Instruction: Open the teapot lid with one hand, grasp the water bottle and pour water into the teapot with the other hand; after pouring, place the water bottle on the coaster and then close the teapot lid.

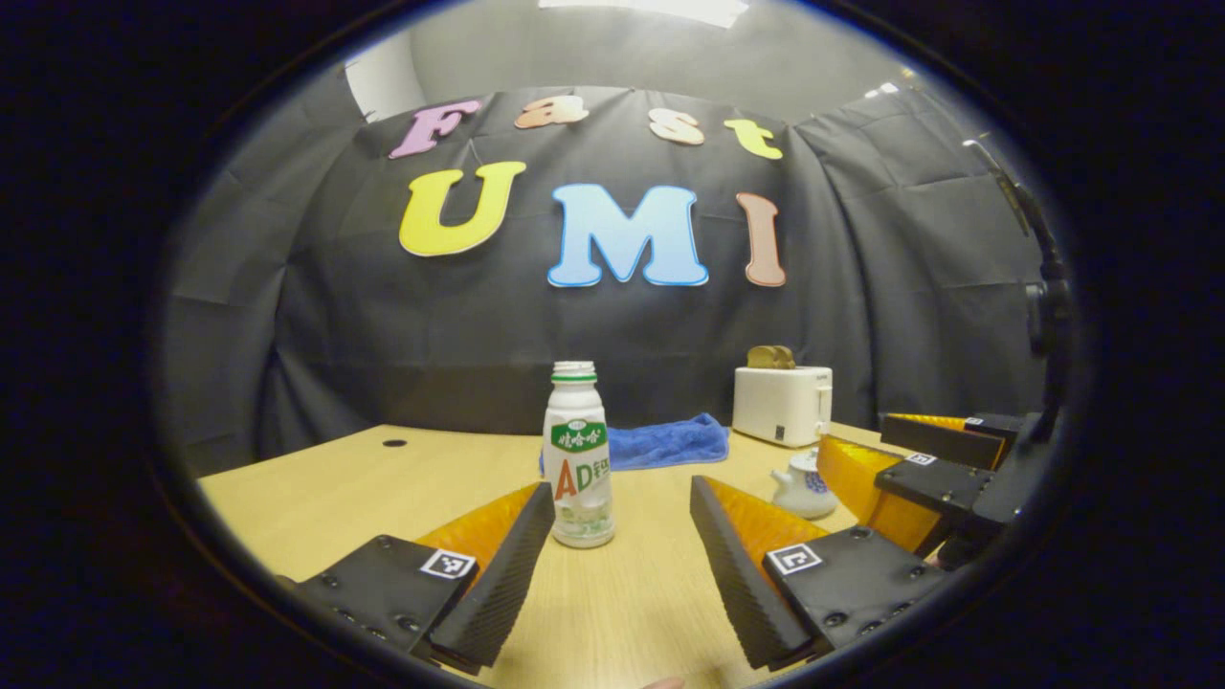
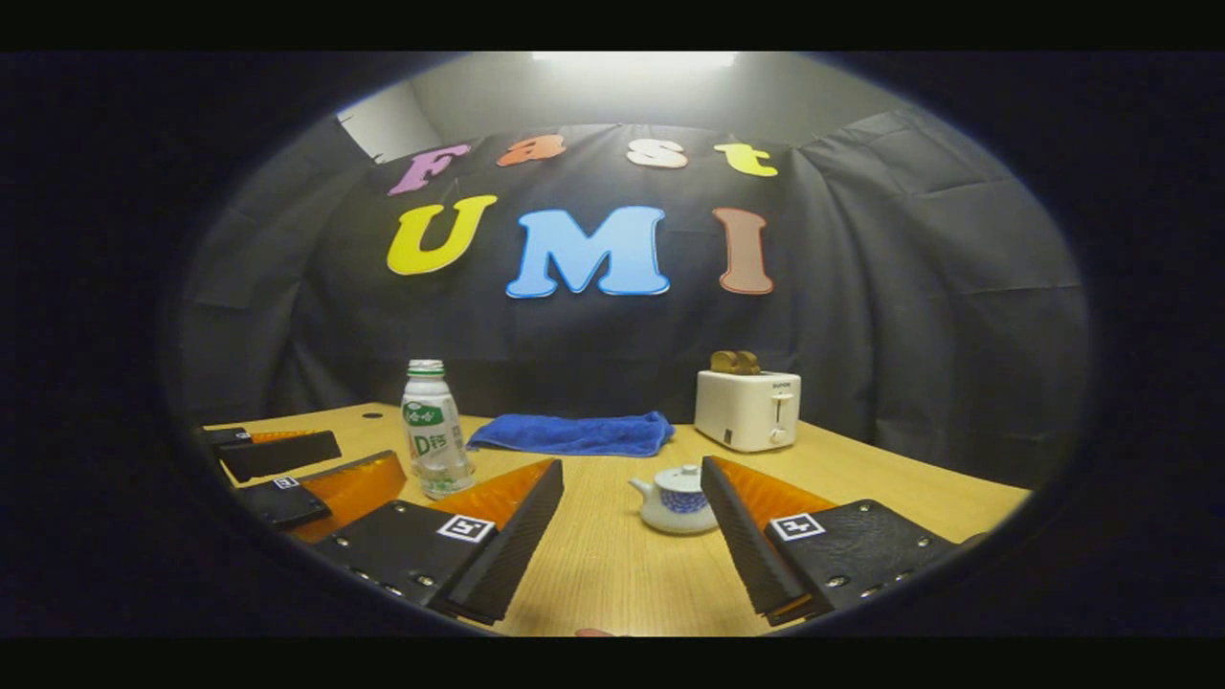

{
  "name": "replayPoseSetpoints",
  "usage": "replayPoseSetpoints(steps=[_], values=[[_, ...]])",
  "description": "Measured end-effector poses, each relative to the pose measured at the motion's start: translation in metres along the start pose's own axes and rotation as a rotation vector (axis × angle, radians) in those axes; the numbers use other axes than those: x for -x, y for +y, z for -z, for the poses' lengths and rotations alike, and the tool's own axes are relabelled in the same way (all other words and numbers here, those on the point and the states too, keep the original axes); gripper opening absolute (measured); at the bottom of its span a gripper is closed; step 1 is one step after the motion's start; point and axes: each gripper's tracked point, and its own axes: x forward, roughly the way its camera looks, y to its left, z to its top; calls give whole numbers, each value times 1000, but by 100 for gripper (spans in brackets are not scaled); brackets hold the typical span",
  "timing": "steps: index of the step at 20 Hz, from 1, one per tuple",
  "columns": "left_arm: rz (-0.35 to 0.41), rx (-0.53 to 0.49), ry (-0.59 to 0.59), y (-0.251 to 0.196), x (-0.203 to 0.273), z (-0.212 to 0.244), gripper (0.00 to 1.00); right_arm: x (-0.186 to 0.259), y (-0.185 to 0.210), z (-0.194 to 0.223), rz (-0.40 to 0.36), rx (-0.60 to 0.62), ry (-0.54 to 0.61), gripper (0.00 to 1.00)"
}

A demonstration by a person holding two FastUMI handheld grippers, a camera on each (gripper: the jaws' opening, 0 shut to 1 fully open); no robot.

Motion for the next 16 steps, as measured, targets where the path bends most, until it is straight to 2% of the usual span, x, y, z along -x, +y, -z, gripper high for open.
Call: replayPoseSetpoints(steps=[9, 10, 11, 14, 15, 16], values=[[-10, 40, 53, 20, -40, 5, 100, -61, -21, 38, 4, -28, 169, 89], [-13, 48, 64, 22, -44, 7, 100, -65, -23, 38, 10, -27, 176, 76], [-13, 53, 72, 24, -47, 10, 100, -71, -26, 37, 19, -25, 177, 89], [-29, 33, 90, 34, -59, 10, 100, -85, -32, 37, 37, -26, 185, 89], [-32, 27, 91, 37, -61, 9, 95, -90, -33, 37, 39, -28, 189, 84], [-32, 24, 90, 39, -64, 7, 95, -92, -34, 37, 42, -35, 193, 84]])
